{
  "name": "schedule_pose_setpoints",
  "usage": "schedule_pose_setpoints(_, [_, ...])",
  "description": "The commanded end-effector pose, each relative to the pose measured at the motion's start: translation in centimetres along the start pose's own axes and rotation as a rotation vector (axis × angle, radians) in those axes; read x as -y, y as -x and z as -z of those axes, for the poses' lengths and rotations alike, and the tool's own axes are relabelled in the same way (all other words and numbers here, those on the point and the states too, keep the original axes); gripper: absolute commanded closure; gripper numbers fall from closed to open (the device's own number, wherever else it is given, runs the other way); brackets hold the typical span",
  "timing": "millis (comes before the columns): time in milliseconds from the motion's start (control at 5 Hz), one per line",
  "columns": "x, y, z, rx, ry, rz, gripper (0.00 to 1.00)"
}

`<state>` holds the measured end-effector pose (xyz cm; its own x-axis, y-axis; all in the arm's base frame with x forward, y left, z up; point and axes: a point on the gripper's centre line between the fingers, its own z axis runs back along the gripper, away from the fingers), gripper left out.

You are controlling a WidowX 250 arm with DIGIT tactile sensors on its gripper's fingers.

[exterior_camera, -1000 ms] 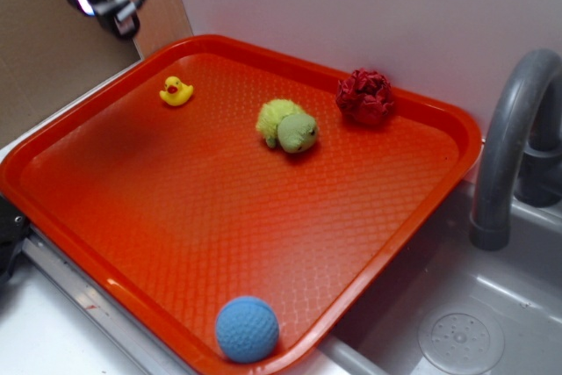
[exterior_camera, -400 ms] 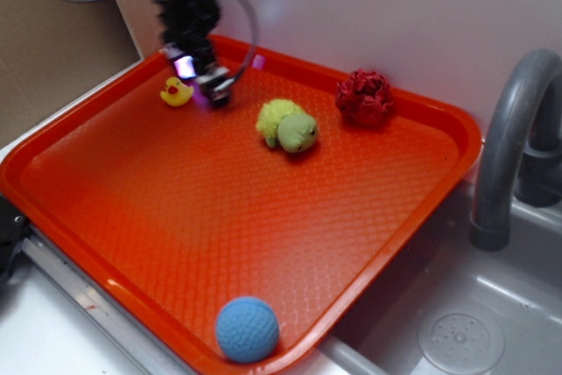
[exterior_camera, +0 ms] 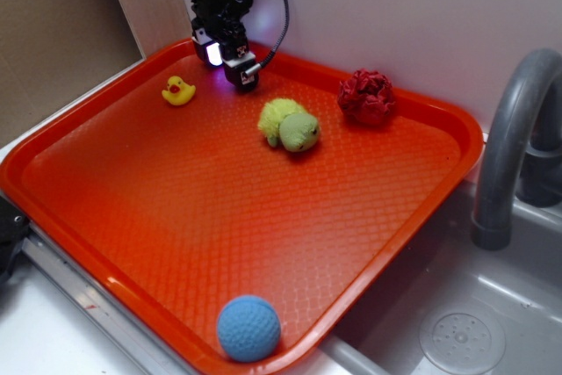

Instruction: Grab the yellow duck.

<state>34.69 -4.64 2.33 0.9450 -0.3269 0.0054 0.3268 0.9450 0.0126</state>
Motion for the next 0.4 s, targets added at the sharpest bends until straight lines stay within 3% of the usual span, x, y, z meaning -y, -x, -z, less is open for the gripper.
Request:
schedule_pose_setpoints(0, [1.56, 3.59, -6.11, 0.109, -0.049, -0.023, 0.0])
schedule_pose_setpoints(200, [1.05, 3.27, -6.25, 0.108, -0.042, -0.036, 0.0])
